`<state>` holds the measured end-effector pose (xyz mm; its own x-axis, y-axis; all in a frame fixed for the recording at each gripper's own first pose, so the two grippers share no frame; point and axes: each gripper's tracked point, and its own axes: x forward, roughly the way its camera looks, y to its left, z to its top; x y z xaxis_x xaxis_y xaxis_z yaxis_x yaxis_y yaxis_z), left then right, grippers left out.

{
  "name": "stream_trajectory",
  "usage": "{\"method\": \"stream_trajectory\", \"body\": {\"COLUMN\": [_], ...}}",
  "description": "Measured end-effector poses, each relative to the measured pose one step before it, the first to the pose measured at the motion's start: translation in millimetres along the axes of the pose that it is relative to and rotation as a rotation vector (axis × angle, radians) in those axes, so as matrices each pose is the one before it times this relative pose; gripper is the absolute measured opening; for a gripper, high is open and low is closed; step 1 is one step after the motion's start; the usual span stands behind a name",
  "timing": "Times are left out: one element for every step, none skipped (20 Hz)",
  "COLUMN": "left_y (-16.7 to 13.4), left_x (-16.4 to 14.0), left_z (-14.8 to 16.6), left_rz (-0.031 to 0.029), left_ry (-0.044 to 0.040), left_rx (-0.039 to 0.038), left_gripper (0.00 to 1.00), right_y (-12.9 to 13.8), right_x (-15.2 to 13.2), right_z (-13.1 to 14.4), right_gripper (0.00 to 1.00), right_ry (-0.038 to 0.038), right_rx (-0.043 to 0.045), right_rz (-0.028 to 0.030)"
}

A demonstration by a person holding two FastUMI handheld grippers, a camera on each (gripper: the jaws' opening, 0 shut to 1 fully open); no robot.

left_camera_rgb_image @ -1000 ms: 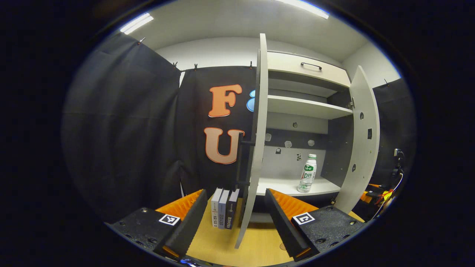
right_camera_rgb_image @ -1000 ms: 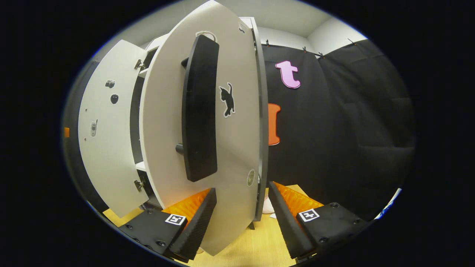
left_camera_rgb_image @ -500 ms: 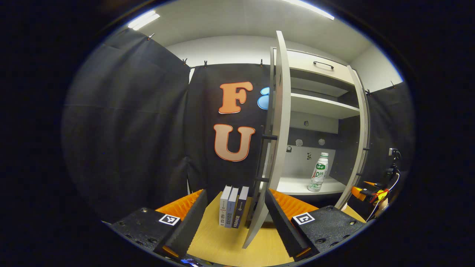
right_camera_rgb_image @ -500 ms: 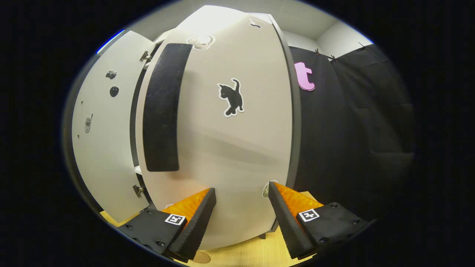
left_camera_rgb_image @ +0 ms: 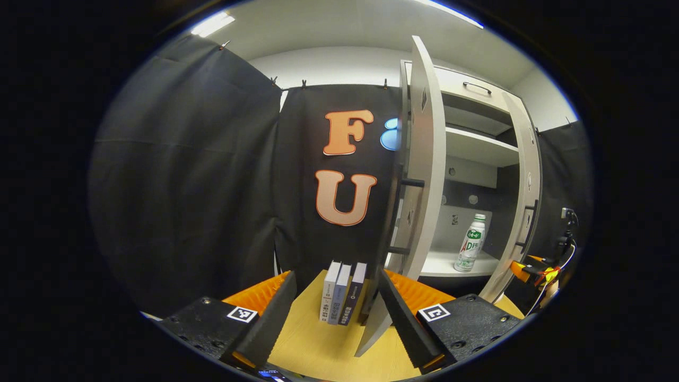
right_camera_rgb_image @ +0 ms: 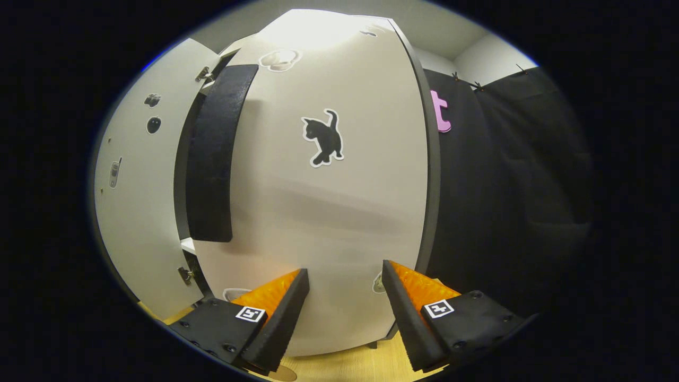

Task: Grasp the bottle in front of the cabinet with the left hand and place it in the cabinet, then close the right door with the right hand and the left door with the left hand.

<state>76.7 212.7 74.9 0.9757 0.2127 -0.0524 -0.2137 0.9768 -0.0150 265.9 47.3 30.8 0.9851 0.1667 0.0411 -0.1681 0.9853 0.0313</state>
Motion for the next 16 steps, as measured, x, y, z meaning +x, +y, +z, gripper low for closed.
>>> {"method": "stream_trajectory", "body": {"left_y": [-0.55, -1.6, -1.01, -0.27, -0.07, -1.36, -0.46, -0.03, 0.18, 0.08, 0.6, -0.44, -0.58, -1.51, -1.63, -3.4], "left_x": [4.66, 5.27, 5.42, 5.3, 5.05, 5.07, 3.72, 3.78, 2.92, 2.4, 1.86, 2.65, 2.76, 2.79, 1.15, 1.27], "left_z": [-3.51, -2.87, -3.4, -3.25, -4.29, -3.71, -3.34, -3.64, -2.88, -2.03, -2.05, -2.85, -2.61, -1.5, -1.08, -0.06], "left_rz": [-0.00389, -0.00322, -0.00188, -0.00253, -0.00315, -0.00686, -0.00727, -0.00675, -0.00493, -0.00376, -0.00467, -0.00531, -0.00663, -0.00795, -0.00929, -0.01158], "left_ry": [0.00478, 0.00442, 0.00581, 0.00606, 0.00938, 0.0094, 0.00747, 0.00437, 0.00352, 0.00388, 0.00465, 0.00603, 0.00605, 0.00394, 0.00229, -0.00123], "left_rx": [0.00229, 0.00486, 0.00658, 0.00564, 0.00324, 0.00077, -0.00133, -0.0024, -0.00343, -0.00461, -0.00524, -0.00567, -0.00414, -0.00178, 0.00075, 0.00237], "left_gripper": [0.94, 0.95, 0.95, 0.95, 0.95, 0.95, 0.93, 0.95, 0.95, 0.94, 0.94, 0.95, 0.95, 0.95, 0.95, 0.95], "right_y": [-0.24, 0.31, -0.21, 0.3, -0.2, -0.07, 0.31, 0.0, 0.03, 0.21, -0.39, 0.33, 0.06, -0.15, 0.12, -0.31], "right_x": [-0.6, 0.14, 0.22, -0.94, 0.27, -0.92, 0.08, -0.21, -0.34, -0.69, -0.88, 0.24, -0.15, -0.53, -0.11, -0.76], "right_z": [0.26, 0.07, -0.36, 0.33, 0.1, 0.46, 0.2, 0.16, 0.17, -0.04, 0.11, 0.08, 0.21, -0.3, 0.36, -0.25], "right_gripper": [0.93, 0.93, 0.93, 0.93, 0.93, 0.93, 0.93, 0.93, 0.93, 0.93, 0.93, 0.93, 0.93, 0.93, 0.93, 0.93], "right_ry": [-0.00048, 0.00023, -0.00022, 0.00012, -0.00196, 0.00066, -0.0007, 0.00071, -0.00092, 0.00019, -0.00085, -0.00093, 0.0004, 0.00088, 0.00124, 0.00261], "right_rx": [0.00122, 0.00263, 0.00203, -0.00017, -0.00116, -0.00175, -0.0009, 0.00006, 0.00135, 0.00095, -0.00055, -0.00098, 0.00035, 0.00295, 0.00457, 0.00504], "right_rz": [-0.00028, 0.00005, -0.00121, -0.00047, -0.00123, -0.00182, -0.00217, -0.003, -0.00248, -0.00286, -0.00325, -0.00338, -0.00365, -0.00297, -0.00238, -0.00188]}}
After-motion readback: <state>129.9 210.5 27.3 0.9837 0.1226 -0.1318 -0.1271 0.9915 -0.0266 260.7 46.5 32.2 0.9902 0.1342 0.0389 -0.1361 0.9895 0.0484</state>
